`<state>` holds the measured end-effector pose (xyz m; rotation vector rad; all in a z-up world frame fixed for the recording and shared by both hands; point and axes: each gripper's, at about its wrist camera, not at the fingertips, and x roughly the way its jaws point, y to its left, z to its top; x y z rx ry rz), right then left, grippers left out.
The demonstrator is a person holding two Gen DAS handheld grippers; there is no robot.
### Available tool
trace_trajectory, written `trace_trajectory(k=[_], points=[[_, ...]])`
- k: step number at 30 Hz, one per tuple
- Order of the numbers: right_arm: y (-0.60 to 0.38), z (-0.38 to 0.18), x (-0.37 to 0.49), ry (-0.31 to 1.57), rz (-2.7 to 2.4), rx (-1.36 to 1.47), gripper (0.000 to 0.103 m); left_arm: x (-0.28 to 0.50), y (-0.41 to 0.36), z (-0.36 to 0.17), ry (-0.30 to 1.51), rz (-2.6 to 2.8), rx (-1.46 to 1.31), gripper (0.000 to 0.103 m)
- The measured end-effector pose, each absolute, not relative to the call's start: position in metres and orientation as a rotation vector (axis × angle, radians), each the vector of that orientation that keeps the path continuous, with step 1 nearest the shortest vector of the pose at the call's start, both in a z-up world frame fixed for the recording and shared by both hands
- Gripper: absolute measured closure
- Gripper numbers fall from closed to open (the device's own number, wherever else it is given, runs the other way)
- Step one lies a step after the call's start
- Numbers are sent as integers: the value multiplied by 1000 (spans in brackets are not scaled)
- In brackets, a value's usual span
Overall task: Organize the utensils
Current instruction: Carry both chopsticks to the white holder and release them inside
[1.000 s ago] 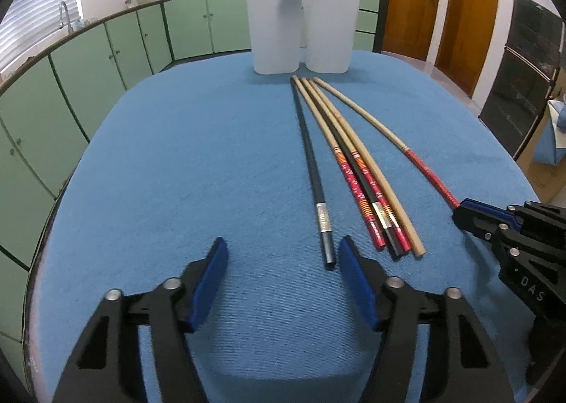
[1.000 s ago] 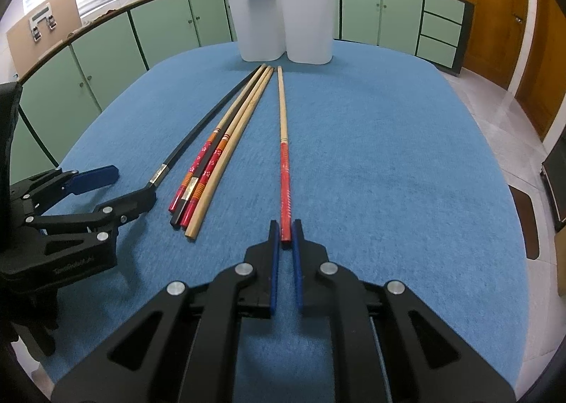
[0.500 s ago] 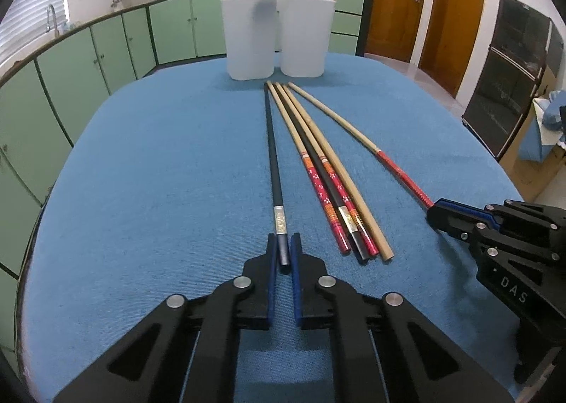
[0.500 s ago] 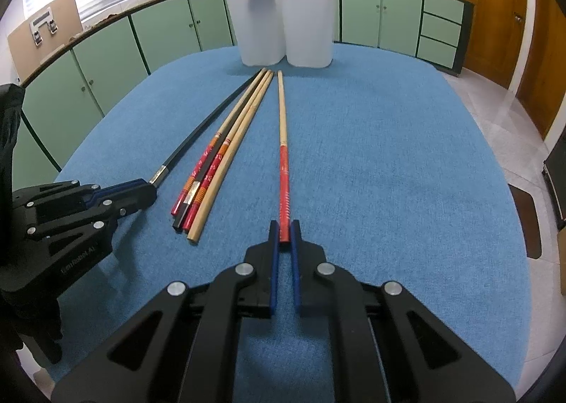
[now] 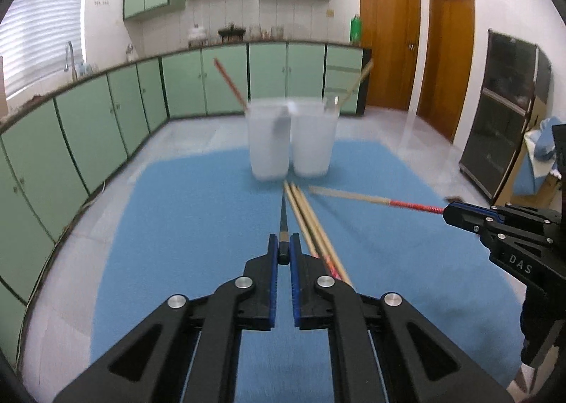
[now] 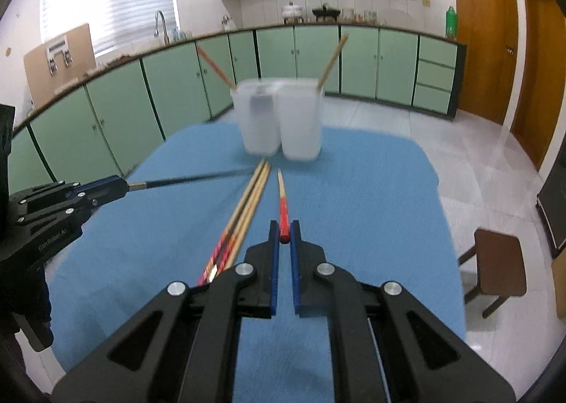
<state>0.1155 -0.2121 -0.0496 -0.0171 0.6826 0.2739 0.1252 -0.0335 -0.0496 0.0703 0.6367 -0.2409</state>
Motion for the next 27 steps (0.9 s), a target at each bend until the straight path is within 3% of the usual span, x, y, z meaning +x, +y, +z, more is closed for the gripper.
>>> trace_trajectory(k=[27], points=[[-219, 147, 224, 447, 387, -76, 98, 212, -45, 108, 312, -348, 73, 97]])
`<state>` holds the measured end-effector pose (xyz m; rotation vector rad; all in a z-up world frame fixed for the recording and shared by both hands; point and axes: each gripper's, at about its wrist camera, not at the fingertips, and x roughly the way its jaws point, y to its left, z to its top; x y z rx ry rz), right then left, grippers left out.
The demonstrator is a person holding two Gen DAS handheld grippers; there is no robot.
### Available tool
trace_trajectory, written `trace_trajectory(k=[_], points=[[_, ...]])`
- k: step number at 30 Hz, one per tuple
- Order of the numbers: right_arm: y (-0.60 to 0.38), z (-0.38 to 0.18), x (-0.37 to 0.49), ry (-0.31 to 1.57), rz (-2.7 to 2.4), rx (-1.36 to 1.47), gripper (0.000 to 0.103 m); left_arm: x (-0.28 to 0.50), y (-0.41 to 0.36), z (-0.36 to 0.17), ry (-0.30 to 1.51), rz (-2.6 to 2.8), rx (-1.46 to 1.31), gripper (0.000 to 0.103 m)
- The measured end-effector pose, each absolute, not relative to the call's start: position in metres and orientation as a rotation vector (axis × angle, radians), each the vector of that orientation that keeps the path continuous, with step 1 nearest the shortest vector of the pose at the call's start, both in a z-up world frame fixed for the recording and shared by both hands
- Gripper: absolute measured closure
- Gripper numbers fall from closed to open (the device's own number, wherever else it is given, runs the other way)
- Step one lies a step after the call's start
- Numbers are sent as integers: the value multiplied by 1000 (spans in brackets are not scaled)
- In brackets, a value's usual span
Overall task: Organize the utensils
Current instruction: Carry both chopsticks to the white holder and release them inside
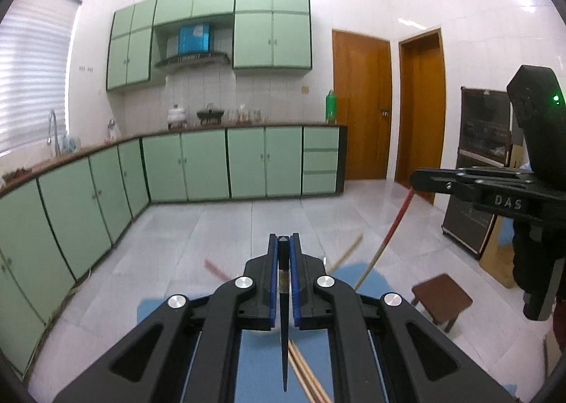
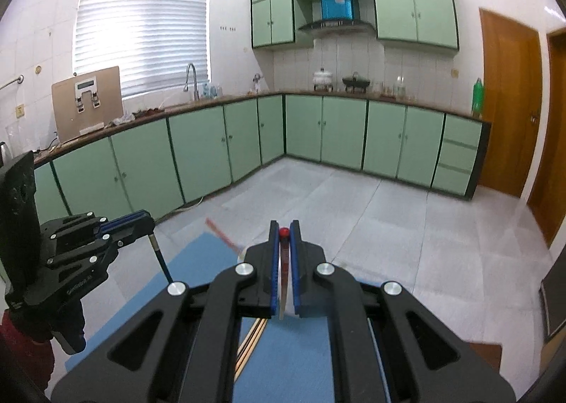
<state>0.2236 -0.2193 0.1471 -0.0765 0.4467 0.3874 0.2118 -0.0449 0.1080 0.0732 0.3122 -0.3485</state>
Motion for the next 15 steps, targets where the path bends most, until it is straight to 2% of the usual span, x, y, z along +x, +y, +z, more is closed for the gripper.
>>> trace_trajectory(k=[9, 15], points=[[-222, 169, 283, 407, 350, -84, 98, 279, -70, 158, 192, -341, 68, 97], [-217, 138, 323, 461, 324, -74, 98, 331, -82, 136, 211, -298, 82, 97]])
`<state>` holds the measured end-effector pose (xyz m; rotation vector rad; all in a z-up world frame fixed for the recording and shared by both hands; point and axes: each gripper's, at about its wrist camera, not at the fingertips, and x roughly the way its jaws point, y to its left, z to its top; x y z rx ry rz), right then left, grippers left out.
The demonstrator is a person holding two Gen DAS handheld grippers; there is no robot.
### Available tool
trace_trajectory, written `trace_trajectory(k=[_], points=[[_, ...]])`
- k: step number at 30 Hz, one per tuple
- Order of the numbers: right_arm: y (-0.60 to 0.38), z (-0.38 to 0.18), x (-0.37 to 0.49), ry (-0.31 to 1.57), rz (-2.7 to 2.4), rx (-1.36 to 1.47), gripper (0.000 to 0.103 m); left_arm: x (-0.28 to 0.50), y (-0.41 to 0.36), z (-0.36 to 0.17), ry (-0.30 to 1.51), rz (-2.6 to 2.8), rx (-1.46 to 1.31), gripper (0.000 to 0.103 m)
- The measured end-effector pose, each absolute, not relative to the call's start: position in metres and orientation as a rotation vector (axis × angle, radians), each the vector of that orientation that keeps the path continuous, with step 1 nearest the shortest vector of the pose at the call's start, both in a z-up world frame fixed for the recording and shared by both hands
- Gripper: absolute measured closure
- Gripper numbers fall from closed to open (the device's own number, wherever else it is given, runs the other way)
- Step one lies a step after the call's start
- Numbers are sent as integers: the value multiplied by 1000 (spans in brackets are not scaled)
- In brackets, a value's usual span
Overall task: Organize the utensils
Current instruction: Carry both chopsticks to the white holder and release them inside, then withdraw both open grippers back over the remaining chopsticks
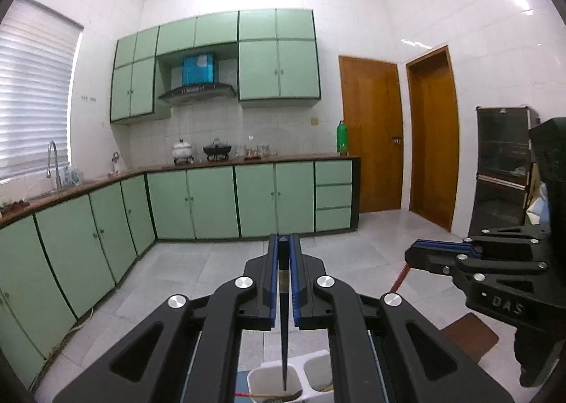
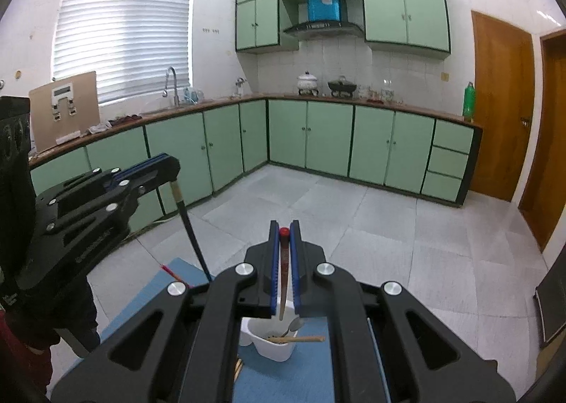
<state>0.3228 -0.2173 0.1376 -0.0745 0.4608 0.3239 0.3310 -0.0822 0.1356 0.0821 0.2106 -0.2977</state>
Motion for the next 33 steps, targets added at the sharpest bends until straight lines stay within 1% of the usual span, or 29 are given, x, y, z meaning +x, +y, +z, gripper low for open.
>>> trace_trajectory(k=[3, 7, 10, 12, 14, 15, 16, 17, 19, 20, 21, 23, 24, 26, 27, 28, 29, 33], points=[[-213, 115, 337, 505, 319, -76, 98, 355, -82, 104, 297, -292, 69, 97], [-206, 87, 342, 560, 313, -101, 97, 366, -74, 74, 367, -282, 64, 96], [-208, 80, 337, 560, 309, -92, 95, 360, -68, 63, 381, -281, 64, 91], [-212, 81, 330, 552, 304, -65, 93, 354, -64, 63, 383, -282, 54, 85], [-218, 84, 321, 534, 292, -45, 86, 342, -58, 63, 377, -285, 40, 81], [-221, 85, 318, 526, 288, -40, 83, 336, -56, 63, 374, -285, 38, 76], [-224, 87, 309, 509, 280, -34, 75, 329, -53, 63, 371, -284, 34, 73], [-227, 89, 302, 497, 276, -30, 69, 321, -51, 62, 371, -282, 31, 66], [-233, 90, 287, 479, 264, -27, 63, 305, -47, 60, 373, -280, 28, 60], [-236, 88, 277, 471, 257, -23, 58, 297, -45, 58, 373, -283, 25, 56], [-238, 86, 270, 469, 256, -20, 54, 288, -43, 56, 373, -283, 21, 52], [-243, 78, 250, 470, 250, -11, 42, 269, -39, 48, 385, -273, 23, 48], [-245, 73, 242, 472, 246, -4, 38, 261, -37, 43, 391, -270, 21, 45], [-249, 57, 222, 481, 234, 20, 27, 243, -34, 27, 426, -269, 22, 42], [-251, 45, 211, 495, 227, 33, 25, 237, -33, 21, 441, -264, 22, 40], [-250, 38, 204, 505, 223, 37, 21, 228, -32, 11, 463, -255, 22, 39], [-250, 26, 195, 522, 214, 41, 15, 222, -31, 3, 481, -250, 24, 36], [-245, -13, 170, 585, 191, 58, 12, 203, -26, -35, 573, -226, 10, 30]])
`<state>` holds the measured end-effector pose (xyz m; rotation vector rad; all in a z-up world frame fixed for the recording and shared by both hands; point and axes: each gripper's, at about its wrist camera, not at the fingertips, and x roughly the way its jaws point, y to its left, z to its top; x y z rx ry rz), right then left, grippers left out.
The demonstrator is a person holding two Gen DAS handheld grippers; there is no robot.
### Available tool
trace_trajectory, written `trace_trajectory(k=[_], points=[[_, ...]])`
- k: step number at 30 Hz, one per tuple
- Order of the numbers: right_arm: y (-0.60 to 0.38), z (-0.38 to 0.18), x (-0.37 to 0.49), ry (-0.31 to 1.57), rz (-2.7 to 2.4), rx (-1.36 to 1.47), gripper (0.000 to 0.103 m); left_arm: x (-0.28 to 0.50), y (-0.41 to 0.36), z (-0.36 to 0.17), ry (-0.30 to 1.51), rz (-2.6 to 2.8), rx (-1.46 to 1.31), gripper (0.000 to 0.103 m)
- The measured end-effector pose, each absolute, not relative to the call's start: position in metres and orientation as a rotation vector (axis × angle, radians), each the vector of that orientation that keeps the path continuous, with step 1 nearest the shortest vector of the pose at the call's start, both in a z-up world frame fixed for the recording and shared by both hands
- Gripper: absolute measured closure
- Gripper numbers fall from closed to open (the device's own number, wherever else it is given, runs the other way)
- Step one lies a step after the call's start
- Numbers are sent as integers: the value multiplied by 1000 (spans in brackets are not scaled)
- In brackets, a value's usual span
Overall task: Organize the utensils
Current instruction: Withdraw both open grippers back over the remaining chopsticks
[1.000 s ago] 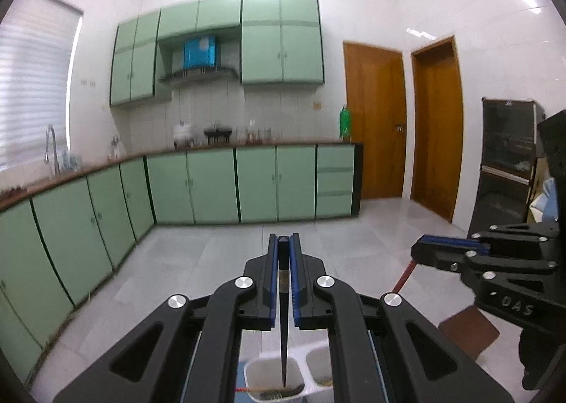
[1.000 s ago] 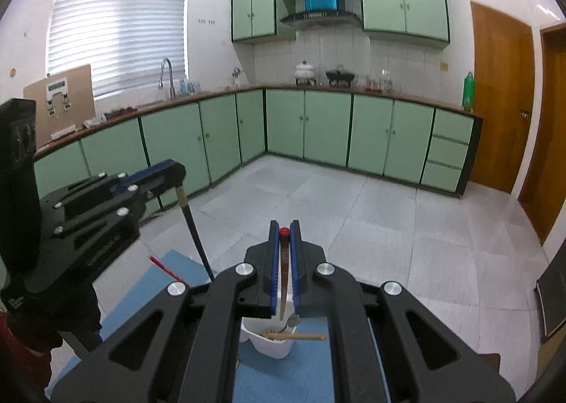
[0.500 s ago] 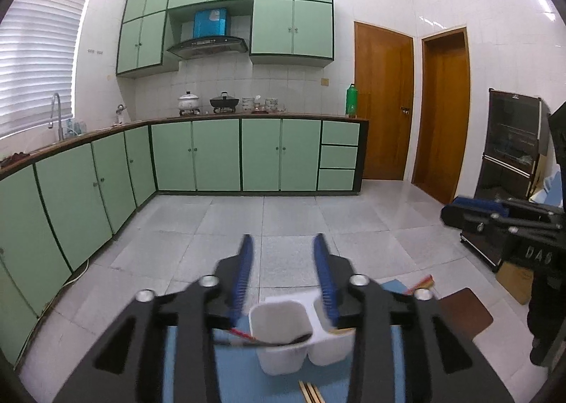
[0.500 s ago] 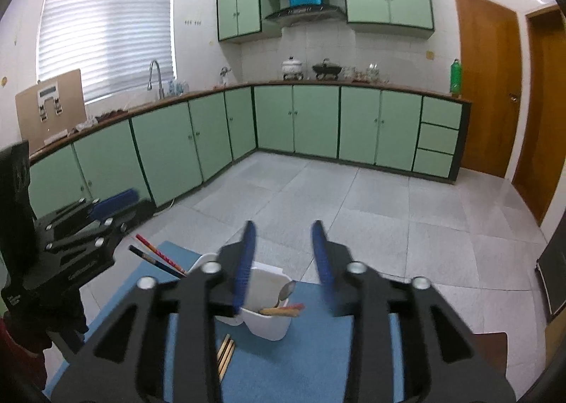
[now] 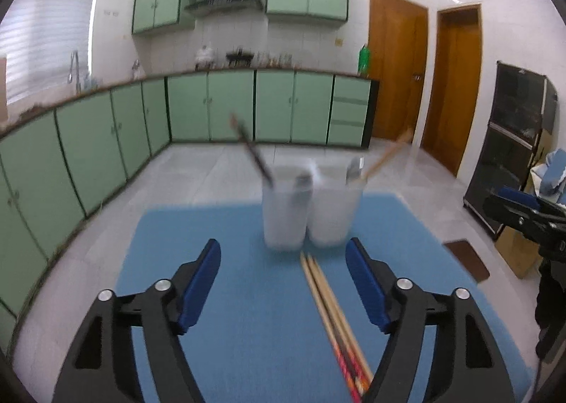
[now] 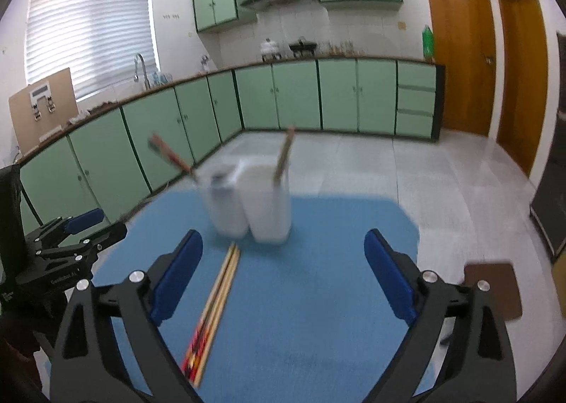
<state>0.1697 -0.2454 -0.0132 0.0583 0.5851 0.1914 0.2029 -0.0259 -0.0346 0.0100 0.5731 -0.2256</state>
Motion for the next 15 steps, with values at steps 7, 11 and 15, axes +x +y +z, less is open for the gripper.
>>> trace_trajectory(k=[7, 11, 15], points=[[-225, -85, 137, 734, 184, 67, 11, 180, -19, -106, 763, -197, 13, 29], [-209, -113, 123, 797, 202, 57, 11, 163, -19, -135, 830, -186, 17, 29], [-191, -132, 114, 843, 217, 30, 11, 156, -20, -149, 862, -170, 17, 29]])
